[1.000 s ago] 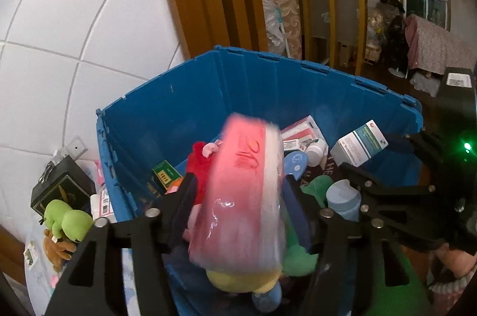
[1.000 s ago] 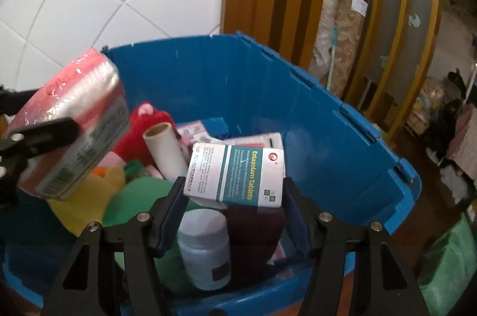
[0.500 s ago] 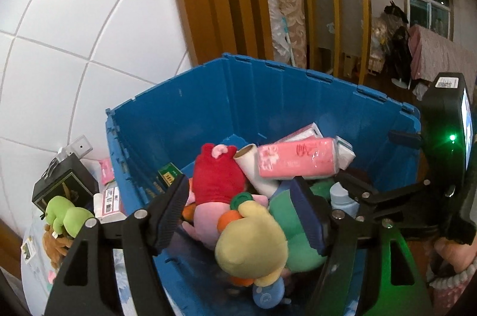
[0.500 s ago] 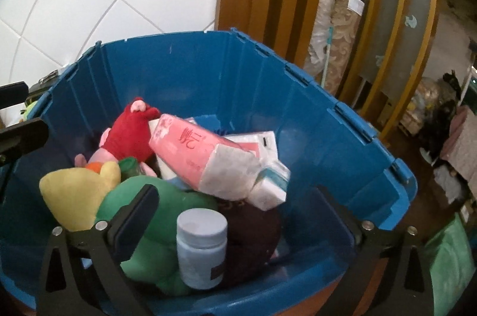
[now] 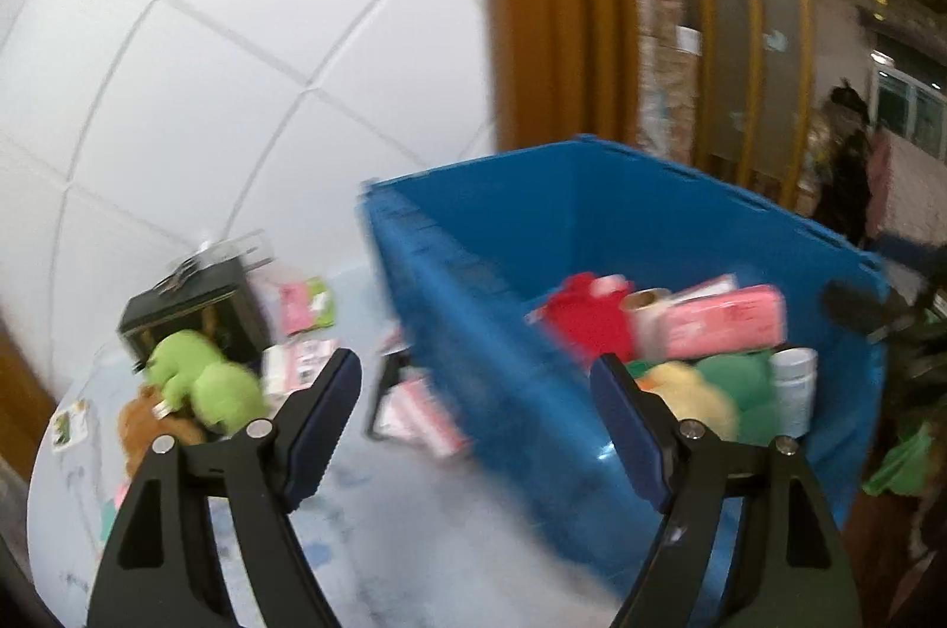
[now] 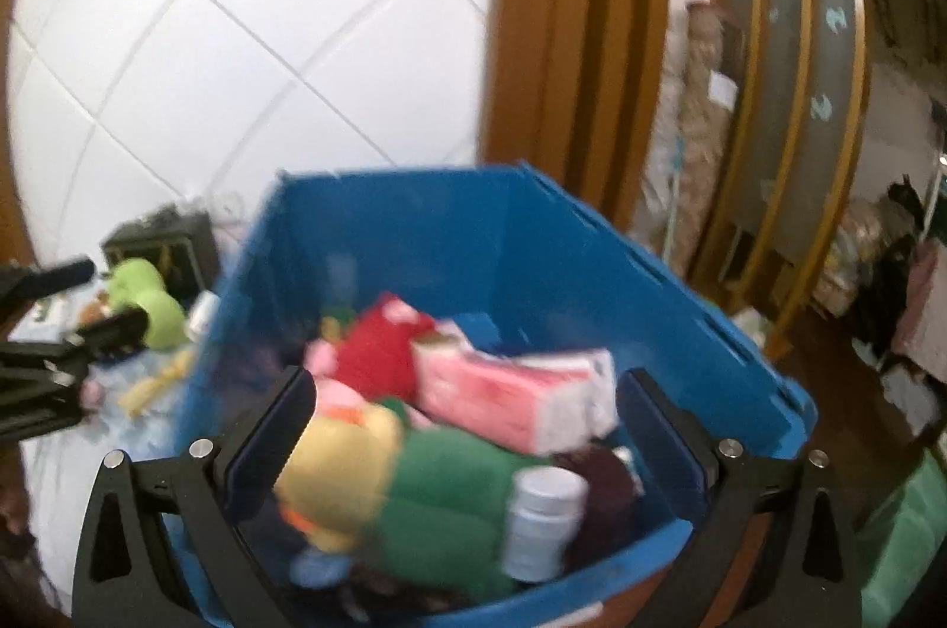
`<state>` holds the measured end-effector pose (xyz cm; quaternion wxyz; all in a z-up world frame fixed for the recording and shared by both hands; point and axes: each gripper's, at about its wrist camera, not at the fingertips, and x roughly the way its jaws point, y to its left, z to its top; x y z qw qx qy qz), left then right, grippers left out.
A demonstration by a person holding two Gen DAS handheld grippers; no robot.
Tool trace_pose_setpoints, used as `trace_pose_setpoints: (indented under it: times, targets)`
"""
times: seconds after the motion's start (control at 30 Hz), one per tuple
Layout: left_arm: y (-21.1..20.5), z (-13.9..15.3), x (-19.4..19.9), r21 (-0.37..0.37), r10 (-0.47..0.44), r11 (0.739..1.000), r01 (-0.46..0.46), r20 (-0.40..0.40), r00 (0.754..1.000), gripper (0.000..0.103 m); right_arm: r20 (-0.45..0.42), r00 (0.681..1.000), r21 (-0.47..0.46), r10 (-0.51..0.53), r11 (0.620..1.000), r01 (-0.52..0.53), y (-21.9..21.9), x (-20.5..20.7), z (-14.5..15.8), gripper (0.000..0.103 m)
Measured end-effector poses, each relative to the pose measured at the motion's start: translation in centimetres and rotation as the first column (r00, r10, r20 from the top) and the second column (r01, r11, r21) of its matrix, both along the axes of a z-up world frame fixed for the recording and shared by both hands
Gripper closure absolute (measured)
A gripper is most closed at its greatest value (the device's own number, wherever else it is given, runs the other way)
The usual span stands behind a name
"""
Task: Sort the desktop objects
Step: 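Move both grippers back over the table toward the plush pile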
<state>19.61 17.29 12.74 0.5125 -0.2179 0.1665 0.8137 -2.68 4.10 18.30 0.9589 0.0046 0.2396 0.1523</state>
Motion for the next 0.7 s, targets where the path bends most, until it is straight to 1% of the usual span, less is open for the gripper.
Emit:
trace_pose_setpoints:
  times: [0.13, 0.2, 0.3, 0.4, 0.53, 0.63, 0.7]
  targets:
    - [-4.6, -1.7, -6.4, -0.018, 0.094, 0.995, -0.093, 0.009, 0.996, 0.023, 0.062, 0.997, 0.019, 0.037, 0.999, -0.038, 4.6, -2.6, 2.6, 0.0]
    - [-6.6, -2.8, -9.1, -0.036, 0.127, 0.991, -0.126, 0.015, 0.992, 0.023, 0.085, 0.994, 0.033, 0.066, 0.997, -0.069, 7.7, -4.0, 3.7, 0.0]
    - [-9.3, -4.8, -13.4, -0.078, 0.169, 0.983, -0.166, 0.034, 0.985, 0.023, 0.093, 0.99, 0.045, 0.11, 0.992, -0.114, 12.1, -5.2, 4.5, 0.0]
    - [-11.4, -7.2, -17.0, -0.13, 0.197, 0.973, -0.188, 0.057, 0.979, 0.023, 0.078, 0.985, 0.055, 0.156, 0.985, -0.161, 16.8, -6.2, 4.4, 0.0]
    - [-12.9, -10.4, -20.7, -0.201, 0.225, 0.958, -0.206, 0.079, 0.971, 0.023, 0.022, 0.979, 0.07, 0.202, 0.977, -0.203, 22.2, -6.2, 2.5, 0.0]
    - [-13.1, -12.7, -23.1, -0.234, 0.23, 0.951, -0.202, 0.102, 0.968, 0.023, -0.04, 0.972, 0.104, 0.23, 0.969, -0.225, 25.7, -5.1, -0.7, 0.0]
    - [-12.3, -14.4, -24.7, -0.25, 0.224, 0.949, -0.191, 0.11, 0.968, 0.023, -0.121, 0.965, 0.138, 0.234, 0.966, -0.217, 27.9, -3.3, -4.0, 0.0]
